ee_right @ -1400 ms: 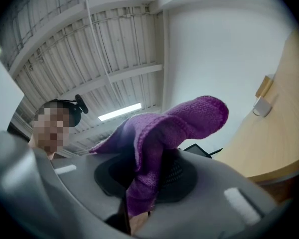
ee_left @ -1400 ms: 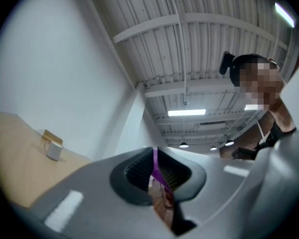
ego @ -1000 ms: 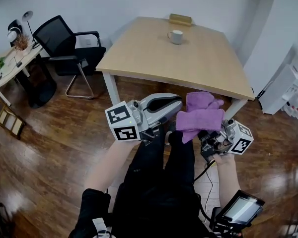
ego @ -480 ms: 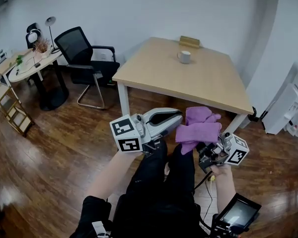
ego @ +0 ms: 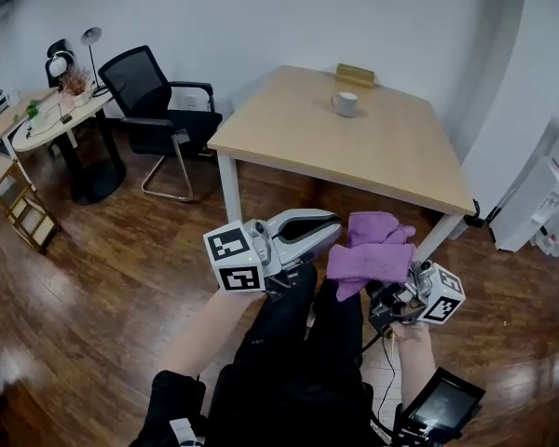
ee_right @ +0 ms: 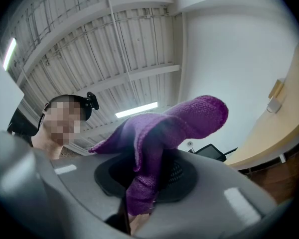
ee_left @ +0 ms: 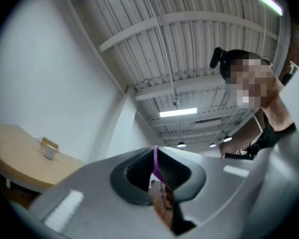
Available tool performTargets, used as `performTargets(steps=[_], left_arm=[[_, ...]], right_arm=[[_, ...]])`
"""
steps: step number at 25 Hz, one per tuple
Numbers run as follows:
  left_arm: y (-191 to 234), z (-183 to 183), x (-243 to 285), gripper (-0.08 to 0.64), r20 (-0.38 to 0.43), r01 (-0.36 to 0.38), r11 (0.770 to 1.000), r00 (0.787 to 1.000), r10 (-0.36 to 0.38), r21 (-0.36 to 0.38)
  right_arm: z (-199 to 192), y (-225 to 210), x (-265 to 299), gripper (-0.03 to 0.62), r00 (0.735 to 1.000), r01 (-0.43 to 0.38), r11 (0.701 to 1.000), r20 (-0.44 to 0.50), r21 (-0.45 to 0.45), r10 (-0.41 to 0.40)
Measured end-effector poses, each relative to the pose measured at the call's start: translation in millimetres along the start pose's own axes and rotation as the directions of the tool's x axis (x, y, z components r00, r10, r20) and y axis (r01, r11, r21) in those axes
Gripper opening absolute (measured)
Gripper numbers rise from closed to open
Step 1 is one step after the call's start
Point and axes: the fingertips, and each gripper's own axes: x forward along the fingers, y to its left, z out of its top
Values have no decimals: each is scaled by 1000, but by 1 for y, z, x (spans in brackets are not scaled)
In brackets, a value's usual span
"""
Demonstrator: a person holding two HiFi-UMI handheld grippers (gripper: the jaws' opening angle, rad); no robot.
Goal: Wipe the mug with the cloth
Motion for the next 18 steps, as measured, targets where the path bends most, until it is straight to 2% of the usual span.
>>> performTargets(steps=[8,18], left_arm=[[-2,0,0,23,-6,3,1000,1000,-3,-2],[-4,0,2,23,-16,13,1000,1000,-13,-8]], right_arm=[[-3,6,-4,77,1000,24,999,-10,-31,-24],[-2,3,-7,77,999,40,999,0,-27,-40]])
